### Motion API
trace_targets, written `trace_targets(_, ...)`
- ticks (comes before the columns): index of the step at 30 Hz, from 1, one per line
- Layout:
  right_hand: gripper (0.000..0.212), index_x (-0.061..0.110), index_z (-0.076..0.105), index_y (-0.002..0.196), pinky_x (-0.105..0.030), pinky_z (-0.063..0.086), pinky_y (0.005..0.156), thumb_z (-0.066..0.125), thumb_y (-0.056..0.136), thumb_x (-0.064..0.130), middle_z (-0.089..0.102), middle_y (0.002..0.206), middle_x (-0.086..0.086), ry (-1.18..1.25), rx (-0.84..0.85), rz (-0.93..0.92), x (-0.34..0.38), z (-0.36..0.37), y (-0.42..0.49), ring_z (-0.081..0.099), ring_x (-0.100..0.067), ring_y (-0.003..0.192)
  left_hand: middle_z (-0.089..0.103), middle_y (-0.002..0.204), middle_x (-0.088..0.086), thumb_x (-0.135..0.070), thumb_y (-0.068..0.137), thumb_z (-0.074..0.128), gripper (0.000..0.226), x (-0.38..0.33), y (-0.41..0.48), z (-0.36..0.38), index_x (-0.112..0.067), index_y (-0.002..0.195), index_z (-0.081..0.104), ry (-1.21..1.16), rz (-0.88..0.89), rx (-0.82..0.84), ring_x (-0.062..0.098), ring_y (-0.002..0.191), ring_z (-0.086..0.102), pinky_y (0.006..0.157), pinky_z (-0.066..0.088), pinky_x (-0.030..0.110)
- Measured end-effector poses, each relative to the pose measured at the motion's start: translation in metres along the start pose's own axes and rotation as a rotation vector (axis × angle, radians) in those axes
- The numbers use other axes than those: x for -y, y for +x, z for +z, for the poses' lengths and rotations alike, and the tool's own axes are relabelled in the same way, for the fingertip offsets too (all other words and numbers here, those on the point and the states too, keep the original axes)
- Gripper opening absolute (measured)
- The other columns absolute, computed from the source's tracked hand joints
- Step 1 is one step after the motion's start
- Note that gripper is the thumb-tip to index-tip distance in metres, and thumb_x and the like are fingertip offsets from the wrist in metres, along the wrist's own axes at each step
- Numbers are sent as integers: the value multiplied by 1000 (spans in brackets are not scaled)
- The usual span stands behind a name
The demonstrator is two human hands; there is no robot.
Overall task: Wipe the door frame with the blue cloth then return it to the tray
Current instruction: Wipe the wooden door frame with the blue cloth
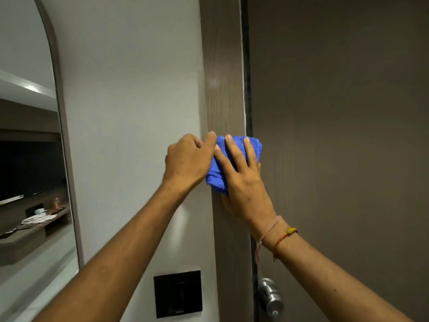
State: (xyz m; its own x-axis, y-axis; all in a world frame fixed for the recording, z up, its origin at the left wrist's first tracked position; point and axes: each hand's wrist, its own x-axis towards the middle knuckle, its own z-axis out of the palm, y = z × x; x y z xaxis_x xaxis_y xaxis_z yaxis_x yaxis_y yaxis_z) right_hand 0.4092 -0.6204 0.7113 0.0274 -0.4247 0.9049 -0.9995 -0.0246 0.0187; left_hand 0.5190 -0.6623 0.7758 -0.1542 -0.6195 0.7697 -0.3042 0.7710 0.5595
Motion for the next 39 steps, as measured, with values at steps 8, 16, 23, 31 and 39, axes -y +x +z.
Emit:
trace_targets(8, 71, 11, 26, 146, -75, 24, 103, 62, 85, 18, 19, 156, -20, -132, -2, -92, -8, -9, 29, 7, -50, 142, 67, 99, 14, -50, 91, 37, 41, 8, 3, -1, -14, 90, 54, -56, -108, 99, 31, 89, 62, 81, 53, 43)
trace_targets(16, 99, 23, 8, 149, -75, 6, 106, 23, 69, 80, 6, 160, -10, -253, -160, -42, -7, -23, 104, -2, -44, 144, 7, 160, 10, -39, 95, 30, 61, 63, 37, -25, -20, 149, 8, 764, 472, -186, 26, 147, 5, 119, 10, 44)
trace_targets(23, 77, 25, 17, 148, -75, 12, 107, 40, 84, 62, 14, 159, -10, -236, -251, 4, -7, -13, 118, 5, -46, 143, -1, 160, 9, -43, 91, 21, 65, 85, 44, -13, -23, 149, -2, 828, 490, -254, 24, 147, -3, 119, 2, 47)
trace_targets(31, 76, 23, 16, 148, -75, 13, 108, 41, 85, 57, 15, 159, -11, -241, -323, -1, -6, -17, 142, 6, -47, 143, 0, 160, 9, -45, 91, 22, 66, 86, 46, -13, -23, 149, -2, 859, 506, -261, 25, 147, -2, 119, 2, 48)
trace_targets(39, 78, 26, 15, 148, -76, 15, 106, 47, 83, 54, 14, 159, -10, -268, -224, -35, -4, -18, 133, 7, -47, 142, 0, 160, 10, -46, 92, 21, 66, 87, 46, -13, -23, 149, -4, 864, 519, -261, 26, 147, -2, 119, 2, 48)
